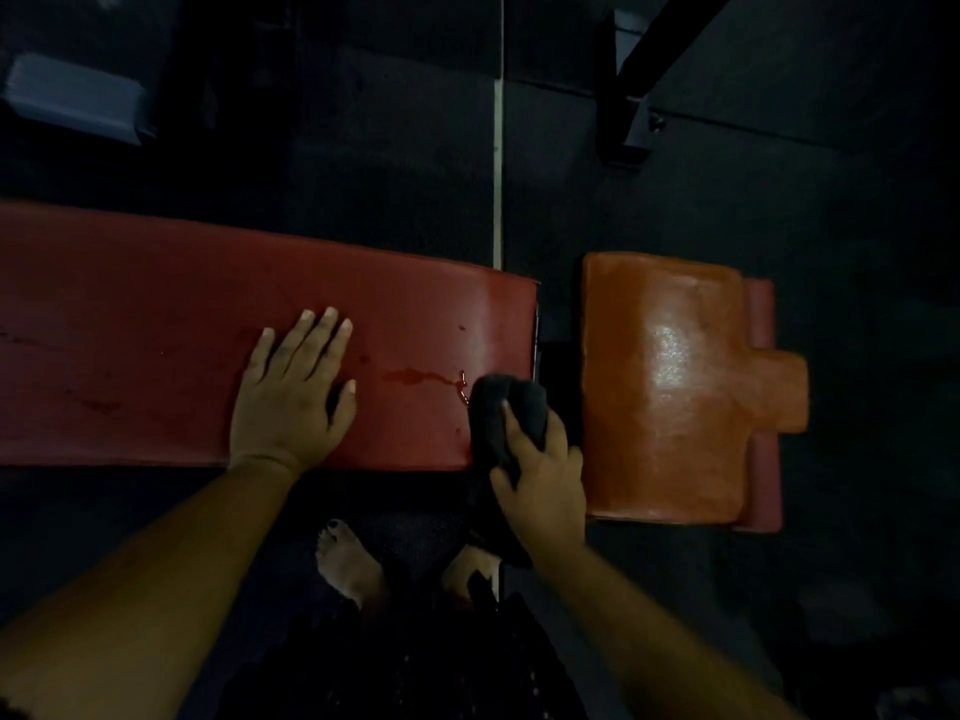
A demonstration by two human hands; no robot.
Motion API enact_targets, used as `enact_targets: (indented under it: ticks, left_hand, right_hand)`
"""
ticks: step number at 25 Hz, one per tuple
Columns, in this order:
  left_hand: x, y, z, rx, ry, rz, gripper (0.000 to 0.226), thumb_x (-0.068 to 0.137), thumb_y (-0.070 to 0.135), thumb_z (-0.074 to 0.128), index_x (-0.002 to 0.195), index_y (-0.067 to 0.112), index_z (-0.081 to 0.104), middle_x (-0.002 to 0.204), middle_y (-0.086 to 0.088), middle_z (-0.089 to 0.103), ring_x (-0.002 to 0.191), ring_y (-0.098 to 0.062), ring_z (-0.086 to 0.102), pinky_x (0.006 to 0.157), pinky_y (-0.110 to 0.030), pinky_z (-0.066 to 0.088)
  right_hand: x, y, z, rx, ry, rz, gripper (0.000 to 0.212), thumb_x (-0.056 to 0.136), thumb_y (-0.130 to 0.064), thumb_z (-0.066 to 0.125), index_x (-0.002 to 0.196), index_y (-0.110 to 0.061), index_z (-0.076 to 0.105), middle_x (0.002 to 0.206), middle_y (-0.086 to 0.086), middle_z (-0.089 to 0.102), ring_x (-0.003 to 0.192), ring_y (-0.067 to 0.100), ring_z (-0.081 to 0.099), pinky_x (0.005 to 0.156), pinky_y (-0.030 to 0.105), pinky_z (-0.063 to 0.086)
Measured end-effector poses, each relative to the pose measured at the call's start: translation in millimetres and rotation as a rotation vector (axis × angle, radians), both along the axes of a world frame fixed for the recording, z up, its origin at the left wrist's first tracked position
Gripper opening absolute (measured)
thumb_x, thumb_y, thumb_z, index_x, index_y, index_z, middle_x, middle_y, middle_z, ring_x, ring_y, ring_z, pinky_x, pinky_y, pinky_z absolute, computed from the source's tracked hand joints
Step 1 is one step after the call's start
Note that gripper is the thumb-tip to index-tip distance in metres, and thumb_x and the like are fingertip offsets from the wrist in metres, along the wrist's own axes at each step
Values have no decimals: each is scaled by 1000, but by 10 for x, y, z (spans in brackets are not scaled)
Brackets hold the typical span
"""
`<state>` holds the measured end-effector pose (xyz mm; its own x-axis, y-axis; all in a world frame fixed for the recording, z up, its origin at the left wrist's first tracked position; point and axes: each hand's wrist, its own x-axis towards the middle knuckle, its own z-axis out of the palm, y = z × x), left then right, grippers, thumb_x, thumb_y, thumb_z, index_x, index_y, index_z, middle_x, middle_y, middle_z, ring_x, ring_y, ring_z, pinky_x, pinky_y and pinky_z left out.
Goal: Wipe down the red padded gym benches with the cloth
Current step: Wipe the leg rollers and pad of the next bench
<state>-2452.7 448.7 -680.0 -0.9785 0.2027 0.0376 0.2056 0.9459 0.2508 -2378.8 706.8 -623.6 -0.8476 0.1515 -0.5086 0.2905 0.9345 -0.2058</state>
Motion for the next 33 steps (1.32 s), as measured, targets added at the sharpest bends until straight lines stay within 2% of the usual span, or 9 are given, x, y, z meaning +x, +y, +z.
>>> enact_targets:
  ticks: [2,6,11,14,18,22,25,29,33]
  left_hand:
    - [-4,-4,-3,6,12,1,62,94,37,33,149,10,39,154,-11,39,143,-27,34,119,-48,16]
    - [2,-7,-14,18,40,-4,61,94,37,34,149,10,40,153,-10,39,142,-27,35,119,-48,16]
    - [15,-15,-31,28,62,-2,61,94,35,35,148,9,41,154,-10,39,143,-26,34,119,-49,17]
    - [11,-16,-55,22,68,-12,60,94,34,35,148,10,41,154,-9,40,143,-26,35,119,-50,19]
    - [7,-16,-58,18,81,-12,60,94,34,36,148,9,42,153,-9,40,142,-26,36,118,-50,20]
    - [6,-21,-51,5,67,-15,60,94,35,35,148,9,42,154,-8,40,142,-25,35,119,-48,18]
    - [5,-31,-43,7,46,-21,60,95,36,34,149,10,40,155,-8,38,143,-24,32,119,-47,15]
    - [-16,-84,-21,123,90,-44,50,93,26,40,139,13,54,146,-9,50,137,-27,42,117,-46,21]
    - [-4,-390,13,155,183,25,43,95,20,44,134,14,60,141,-8,55,131,-28,49,115,-49,27]
  right_hand:
    - [211,-102,18,46,-29,-19,76,91,-35,60,150,-50,16,159,9,16,121,34,37,93,41,47]
    - [-118,-135,33,67,190,162,72,79,-31,74,144,-40,43,144,15,44,101,43,53,62,42,55]
    - [-1567,-5,0,66,70,-77,56,99,-36,47,150,-45,26,154,5,21,125,38,36,90,40,42]
    - [-1956,-170,72,163,43,50,54,99,-36,47,149,-44,29,152,4,25,125,38,36,92,44,43]
    - [-1406,-361,121,178,159,215,61,95,-36,52,150,-45,26,155,5,21,120,38,37,85,46,50]
    - [-282,-397,57,155,239,233,75,75,-30,76,142,-40,44,143,13,43,93,41,52,59,46,56]
    - [252,-577,40,214,151,158,84,62,-32,86,138,-38,52,137,15,52,88,40,57,52,43,56]
    - [-40,-696,104,164,212,258,75,67,-35,83,136,-41,54,138,10,52,94,39,57,55,43,55]
    - [-1070,-583,122,172,182,170,58,93,-38,56,145,-51,34,151,-1,31,118,36,41,79,42,49]
